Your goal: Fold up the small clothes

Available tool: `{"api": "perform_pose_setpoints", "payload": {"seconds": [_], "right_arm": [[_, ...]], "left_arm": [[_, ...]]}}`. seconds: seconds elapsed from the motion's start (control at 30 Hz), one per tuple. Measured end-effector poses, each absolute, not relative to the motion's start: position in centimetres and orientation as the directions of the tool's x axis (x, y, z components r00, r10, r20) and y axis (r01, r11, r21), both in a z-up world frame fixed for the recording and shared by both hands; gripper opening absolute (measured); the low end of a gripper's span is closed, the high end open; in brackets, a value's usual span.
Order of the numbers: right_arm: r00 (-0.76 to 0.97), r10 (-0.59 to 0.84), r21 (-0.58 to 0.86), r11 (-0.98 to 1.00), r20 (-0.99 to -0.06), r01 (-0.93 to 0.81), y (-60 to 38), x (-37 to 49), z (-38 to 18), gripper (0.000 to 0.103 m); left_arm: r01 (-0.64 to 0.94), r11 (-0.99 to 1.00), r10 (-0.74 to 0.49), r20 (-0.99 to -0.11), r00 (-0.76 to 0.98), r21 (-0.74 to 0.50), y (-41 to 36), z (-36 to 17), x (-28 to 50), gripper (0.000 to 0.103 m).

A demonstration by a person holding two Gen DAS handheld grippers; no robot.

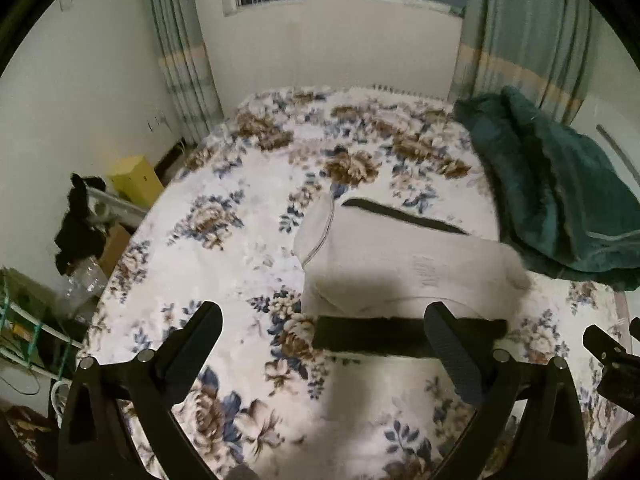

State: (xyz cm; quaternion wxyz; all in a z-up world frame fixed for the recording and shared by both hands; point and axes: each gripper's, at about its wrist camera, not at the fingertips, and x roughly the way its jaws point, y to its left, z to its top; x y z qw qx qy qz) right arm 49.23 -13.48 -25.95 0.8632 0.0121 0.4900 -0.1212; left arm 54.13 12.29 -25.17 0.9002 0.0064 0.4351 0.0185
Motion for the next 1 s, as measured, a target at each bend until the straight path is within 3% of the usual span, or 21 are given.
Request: {"api": "perform_pose_setpoints", "payload": {"seconds": [0.47,0.73,1.0], "right_arm": [[0.706,-0.215,-0.076,0.972,-0.674,0.224,-11.5,27.5,-4.6,0.103],[0.781,-0.242,-0.079,0.967,-0.576,0.241,-11.2,18.0,2.5,0.103],[0.803,-0.234,-0.075,0.97,-0.548,0.232,-10.7,12.8,5.6,0.103]], "left_arm": [[0.02,0.999,0.001,-0.65,0.76,0.025,10.0,-9.5,37.1,0.103],[0.053,0.999,-0.039,-0.594,0.804,0.006,9.2,-5.0,30.8,0.103],[0.073,0.997,-0.078,-0.583,0.809,-0.032,9.2,-3.1,27.1,0.103]]}}
